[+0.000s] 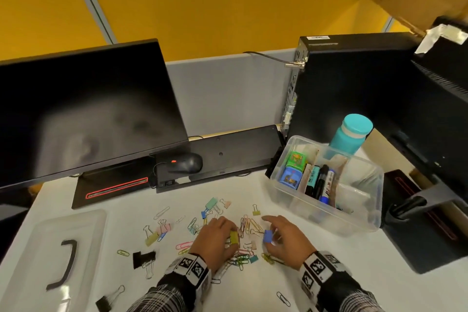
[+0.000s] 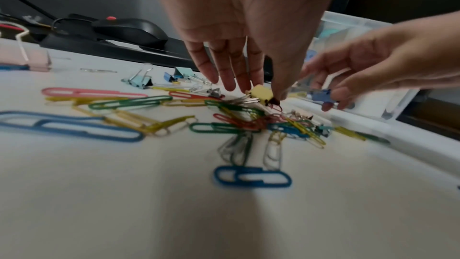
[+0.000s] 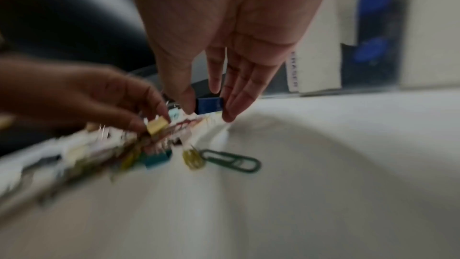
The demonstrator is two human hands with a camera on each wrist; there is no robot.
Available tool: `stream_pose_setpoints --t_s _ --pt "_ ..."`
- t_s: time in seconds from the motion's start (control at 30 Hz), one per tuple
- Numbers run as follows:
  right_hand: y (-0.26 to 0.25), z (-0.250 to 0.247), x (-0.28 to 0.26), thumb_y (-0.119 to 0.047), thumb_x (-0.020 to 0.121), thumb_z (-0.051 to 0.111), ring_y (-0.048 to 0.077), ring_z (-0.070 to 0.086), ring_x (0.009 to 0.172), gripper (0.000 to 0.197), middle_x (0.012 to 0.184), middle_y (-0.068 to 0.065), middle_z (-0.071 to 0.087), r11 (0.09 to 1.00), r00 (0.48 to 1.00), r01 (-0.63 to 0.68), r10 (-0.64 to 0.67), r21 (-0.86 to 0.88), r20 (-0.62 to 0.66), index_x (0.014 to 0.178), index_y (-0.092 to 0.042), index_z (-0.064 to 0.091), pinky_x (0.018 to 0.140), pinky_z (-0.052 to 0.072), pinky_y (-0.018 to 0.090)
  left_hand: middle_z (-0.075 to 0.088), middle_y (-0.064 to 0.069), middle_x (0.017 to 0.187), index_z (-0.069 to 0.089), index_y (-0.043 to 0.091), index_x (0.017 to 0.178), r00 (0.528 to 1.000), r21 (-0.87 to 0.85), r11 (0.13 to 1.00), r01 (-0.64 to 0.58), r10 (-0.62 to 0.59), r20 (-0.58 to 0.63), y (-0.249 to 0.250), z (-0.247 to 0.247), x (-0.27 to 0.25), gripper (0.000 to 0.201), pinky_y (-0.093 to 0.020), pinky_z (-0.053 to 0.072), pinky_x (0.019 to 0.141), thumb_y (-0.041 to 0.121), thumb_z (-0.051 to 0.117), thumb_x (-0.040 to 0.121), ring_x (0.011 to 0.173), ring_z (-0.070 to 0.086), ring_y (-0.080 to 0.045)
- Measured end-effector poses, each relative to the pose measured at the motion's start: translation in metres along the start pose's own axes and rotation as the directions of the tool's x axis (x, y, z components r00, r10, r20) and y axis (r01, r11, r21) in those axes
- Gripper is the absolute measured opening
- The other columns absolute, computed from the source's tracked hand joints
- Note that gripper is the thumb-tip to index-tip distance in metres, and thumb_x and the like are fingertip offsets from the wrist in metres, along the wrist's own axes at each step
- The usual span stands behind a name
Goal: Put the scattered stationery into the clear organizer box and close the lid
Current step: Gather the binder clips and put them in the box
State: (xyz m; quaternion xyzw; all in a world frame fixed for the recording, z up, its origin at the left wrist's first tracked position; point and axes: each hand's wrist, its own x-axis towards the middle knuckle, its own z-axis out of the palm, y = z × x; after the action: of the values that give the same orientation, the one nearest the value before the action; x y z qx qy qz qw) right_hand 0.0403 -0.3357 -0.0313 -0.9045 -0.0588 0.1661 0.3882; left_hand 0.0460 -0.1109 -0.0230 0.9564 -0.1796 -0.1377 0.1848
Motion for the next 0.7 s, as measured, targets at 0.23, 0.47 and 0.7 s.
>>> stream_pose_setpoints --t_s 0.23,0.47,0.7 --pt "-0.006 -0.007 -0.004 0.006 0.078 0.05 0.03 0.065 0.067 0.009 0.076 0.016 0.06 0.385 0.917 -0.362 0.31 0.849 0.251 0.077 -0.001 0.056 0.07 0.056 0.038 0.055 0.008 0.105 0.049 0.029 0.112 0.987 -0.293 0.949 0.115 -0.141 -0.071 -0.012 -0.013 -0.009 0.031 -0.017 0.039 0.08 0.037 0.061 0.085 0.095 0.051 -0.007" --pt "-0.015 0.003 0.0 -0.012 0.09 0.051 0.011 0.051 0.066 0.004 0.075 -0.001 0.053 0.974 0.991 -0.117 0.102 0.193 0.087 0.091 -0.016 0.052 0.068 0.047 0.023 0.057 0.008 0.093 0.043 0.033 0.11 0.985 -0.431 0.89 0.148 -0.17 -0.013 -0.022 -0.016 -0.01 0.02 -0.022 0.048 0.075 0.036 0.05 0.092 0.082 0.058 -0.006" --pt "-0.026 0.017 0.012 -0.025 0.089 0.054 0.014 0.046 0.085 0.028 0.098 -0.007 0.043 0.954 0.97 0.101 -0.032 -0.282 0.241 0.117 -0.024 0.049 0.084 0.044 0.028 0.066 -0.01 0.091 0.051 0.022 0.105 0.957 -0.76 0.61 0.225 -0.283 0.056 -0.028 -0.018 -0.009 0.023 -0.036 0.054 0.081 0.015 0.029 0.102 0.075 0.062 -0.02"
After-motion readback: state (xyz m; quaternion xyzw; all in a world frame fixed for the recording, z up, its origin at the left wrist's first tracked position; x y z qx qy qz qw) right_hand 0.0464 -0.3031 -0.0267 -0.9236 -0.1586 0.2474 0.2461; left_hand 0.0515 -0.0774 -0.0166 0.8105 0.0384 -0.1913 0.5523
